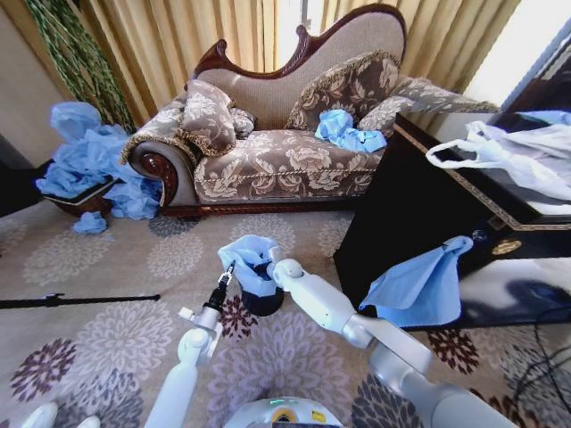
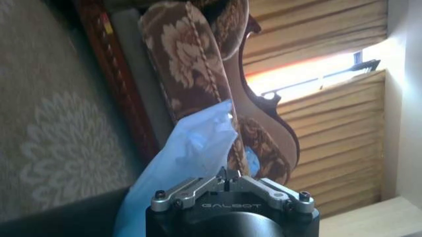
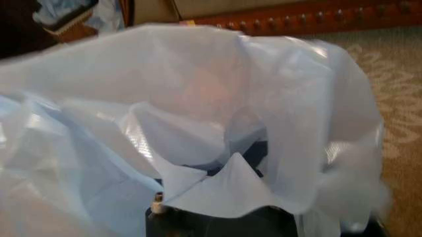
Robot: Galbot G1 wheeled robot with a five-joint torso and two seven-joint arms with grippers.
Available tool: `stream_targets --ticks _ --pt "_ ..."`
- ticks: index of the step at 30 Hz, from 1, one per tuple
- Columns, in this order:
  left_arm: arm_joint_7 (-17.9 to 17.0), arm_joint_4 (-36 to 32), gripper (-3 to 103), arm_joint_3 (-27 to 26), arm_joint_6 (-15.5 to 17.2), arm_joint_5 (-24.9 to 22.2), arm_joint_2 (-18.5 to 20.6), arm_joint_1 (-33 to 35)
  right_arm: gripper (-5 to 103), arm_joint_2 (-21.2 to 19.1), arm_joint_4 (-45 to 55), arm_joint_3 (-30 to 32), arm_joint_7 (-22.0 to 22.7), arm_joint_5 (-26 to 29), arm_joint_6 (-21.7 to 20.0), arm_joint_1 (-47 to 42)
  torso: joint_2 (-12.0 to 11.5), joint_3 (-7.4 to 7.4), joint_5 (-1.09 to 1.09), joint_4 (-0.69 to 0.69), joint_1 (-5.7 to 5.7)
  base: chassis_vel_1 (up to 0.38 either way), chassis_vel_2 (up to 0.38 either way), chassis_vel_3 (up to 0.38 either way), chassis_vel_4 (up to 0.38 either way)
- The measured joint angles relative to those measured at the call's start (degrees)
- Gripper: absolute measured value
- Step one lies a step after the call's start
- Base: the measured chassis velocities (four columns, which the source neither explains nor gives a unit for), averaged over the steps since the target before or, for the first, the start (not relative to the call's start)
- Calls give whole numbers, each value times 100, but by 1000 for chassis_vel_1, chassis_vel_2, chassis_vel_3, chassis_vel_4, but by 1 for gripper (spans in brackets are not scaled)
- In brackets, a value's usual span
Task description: Place a garbage bag over the trash bin.
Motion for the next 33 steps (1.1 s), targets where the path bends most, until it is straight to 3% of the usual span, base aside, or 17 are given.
stream_targets --ticks 2,4,9,12,18,21,22,25,31,33 --pt "-22 -24 0 -59 0 -2 9 16 11 -81 180 6 50 26 -6 -61 0 0 0 1 0 0 0 0 0" --pt "-48 -61 0 -247 7 -3 17 66 25 -301 602 49 162 46 -12 -245 0 0 0 0 0 0 0 0 0" --pt "-41 -65 0 -445 32 -4 36 141 36 -543 1052 127 302 49 -12 -439 0 0 0 0 0 0 0 0 0" --pt "30 -65 0 -553 73 6 41 222 53 -717 1332 206 339 8 58 -539 0 0 -1 -1 0 0 0 0 0" --pt "156 -56 0 -543 117 144 41 322 68 -693 1504 401 377 -53 173 -630 0 0 0 1 0 0 0 0 0" --pt "250 -22 0 -480 125 300 31 364 85 -677 1769 501 392 20 190 -679 0 0 0 0 0 0 0 0 0" --pt "250 -22 0 -480 125 300 31 364 85 -677 1769 501 392 20 190 -679 0 0 0 0 0 0 0 0 0" --pt "352 31 0 -418 120 465 15 398 98 -620 1893 553 368 -3 259 -691 0 0 0 0 0 0 0 0 0" --pt "471 71 0 -371 110 609 11 439 100 -416 1759 639 349 -67 380 -691 0 0 0 0 0 0 0 0 0" --pt "536 98 0 -356 108 663 9 467 100 -178 1523 709 308 -310 523 -643 0 0 0 1 1 0 0 0 0"
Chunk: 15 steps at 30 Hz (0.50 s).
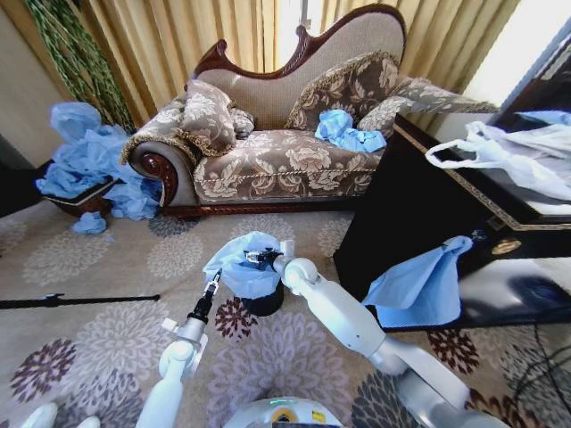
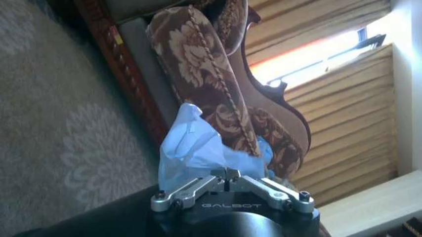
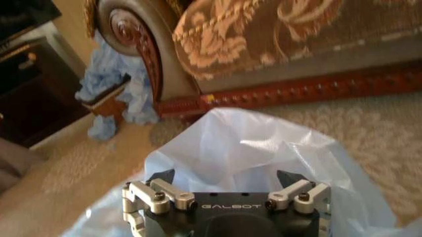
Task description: Place a garbage bag over the trash bin.
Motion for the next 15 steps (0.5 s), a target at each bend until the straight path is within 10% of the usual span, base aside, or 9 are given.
stream_targets --ticks 15 --pt "351 109 0 83 -45 200 -30 161 100 552 -1300 132 -521 -731 133 922 0 0 0 0 0 0 0 0 0"
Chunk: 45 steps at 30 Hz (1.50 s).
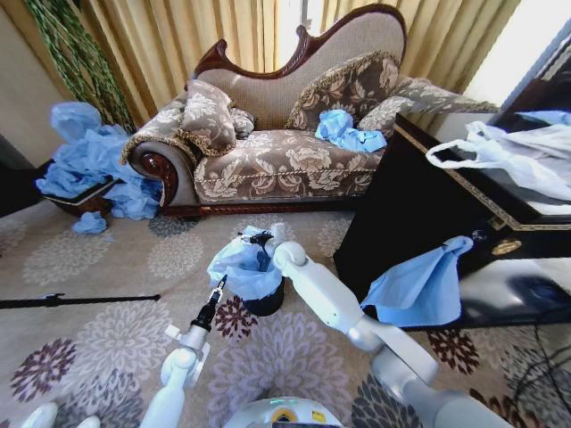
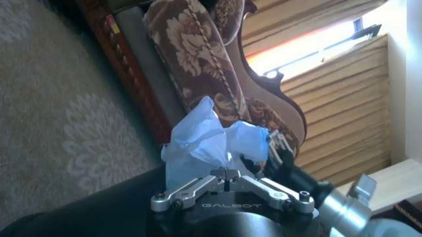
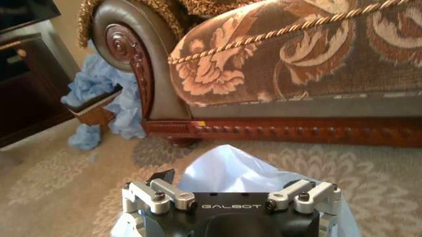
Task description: Place a garbage bag over the trash bin.
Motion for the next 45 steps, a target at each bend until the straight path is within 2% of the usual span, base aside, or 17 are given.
stream_targets --ticks 5,8,13,15,16,17,19,21,22,28,35,40,42,45 --pt "90 67 0 75 -79 225 -1 21 100 48 -287 -6 -101 -197 70 160 0 0 0 0 0 0 0 0 0" --pt "185 208 0 152 -209 545 -25 19 100 109 -575 -11 -200 -390 183 264 0 0 -1 0 0 0 0 0 0" --pt "159 215 0 174 -262 565 -36 2 100 60 -306 -47 -99 -222 120 188 0 0 0 -1 0 0 0 0 0" --pt "124 149 0 173 -257 528 -36 0 100 -43 140 -138 220 160 -4 38 0 0 0 1 0 0 0 0 0" --pt "96 124 0 174 -250 498 -33 -4 100 -119 499 -186 519 508 -140 -74 0 0 1 0 0 0 0 0 0" --pt "96 124 0 174 -250 498 -33 -4 100 -119 499 -186 519 508 -140 -74 0 0 1 0 0 0 0 0 0" --pt "56 112 0 181 -241 447 -20 -19 100 -276 1054 -235 1077 1155 -397 -263 0 -1 1 0 -1 0 0 0 0" --pt "50 117 0 189 -238 448 -13 -21 100 -402 1407 -255 1437 1480 -457 -389 0 -1 0 -1 -1 0 0 0 0" --pt "50 117 0 189 -238 448 -13 -21 100 -402 1407 -255 1437 1480 -457 -389 0 -1 0 -1 -1 0 0 0 0" --pt "54 220 0 218 -239 453 -16 -22 100 -878 2347 -289 2135 2276 -527 -726 0 -1 0 0 -1 0 0 0 0" --pt "54 282 0 237 -239 428 -14 -67 100 -1306 3243 -344 2504 2714 -578 -1045 0 -1 0 0 -1 0 0 0 0" --pt "50 309 0 245 -240 406 -7 -98 100 -1537 3864 -295 2785 2705 -574 -1344 0 -1 0 1 -1 0 0 0 0" --pt "50 340 0 242 -237 364 13 -129 100 -1874 4265 -137 2764 2322 -561 -1666 0 -1 0 -1 -1 0 0 0 0" --pt "51 367 0 232 -230 327 31 -149 100 -2109 4373 18 2737 2035 -516 -1945 0 -1 1 -2 -1 0 0 0 0"
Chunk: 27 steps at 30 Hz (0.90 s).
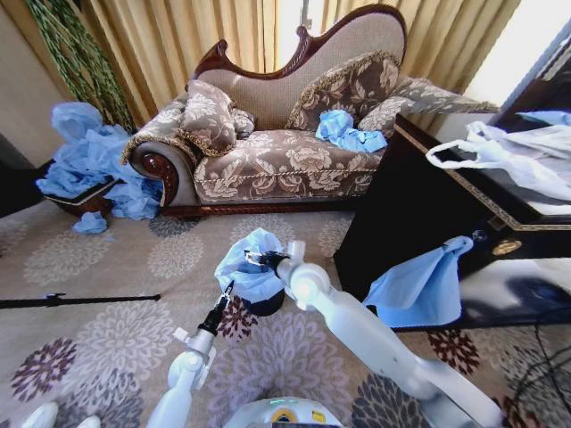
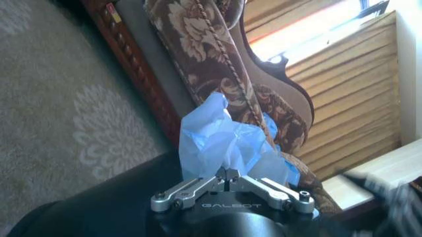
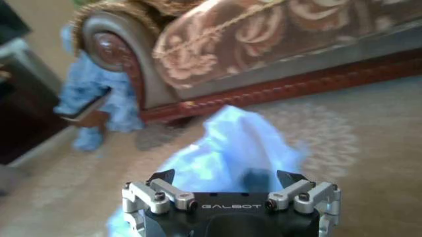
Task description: Place a garbage bag over the trash bin.
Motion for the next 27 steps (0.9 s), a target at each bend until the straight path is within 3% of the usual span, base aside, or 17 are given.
stream_targets --ticks 6,9,11,14,16,19,20,22,27 --pt "3 64 0 -3 9 -8 -3 -46 100 -21 -339 209 -93 -402 173 -454 0 0 -1 1 0 0 0 0 0" --pt "-2 82 0 17 12 -1 -6 -73 102 267 -806 320 -135 -644 400 -678 0 1 -1 2 1 0 0 0 0" --pt "-5 82 0 23 15 2 -5 -77 97 359 -927 356 -136 -697 466 -730 0 1 -1 3 1 0 0 0 0" --pt "-19 79 0 38 24 5 -1 -80 82 511 -1107 438 -99 -654 583 -852 0 0 -1 2 1 0 0 0 0" --pt "-19 79 0 42 24 8 -2 -79 82 518 -1114 447 -96 -624 593 -871 0 1 -1 2 1 0 0 0 0" --pt "-24 62 0 57 25 15 -18 -73 65 528 -1125 465 -101 -527 637 -925 0 1 -1 2 1 0 0 0 0" --pt "-24 62 0 57 25 15 -18 -73 65 528 -1125 465 -101 -527 637 -925 0 1 -1 2 1 0 0 0 0" --pt "-41 55 0 73 25 20 -28 -74 54 551 -1125 466 -116 -442 655 -949 0 1 -1 2 1 0 0 0 0" --pt "-102 17 0 96 23 34 -32 -63 38 617 -1175 463 -190 -439 710 -966 0 1 -1 2 1 0 0 0 0"
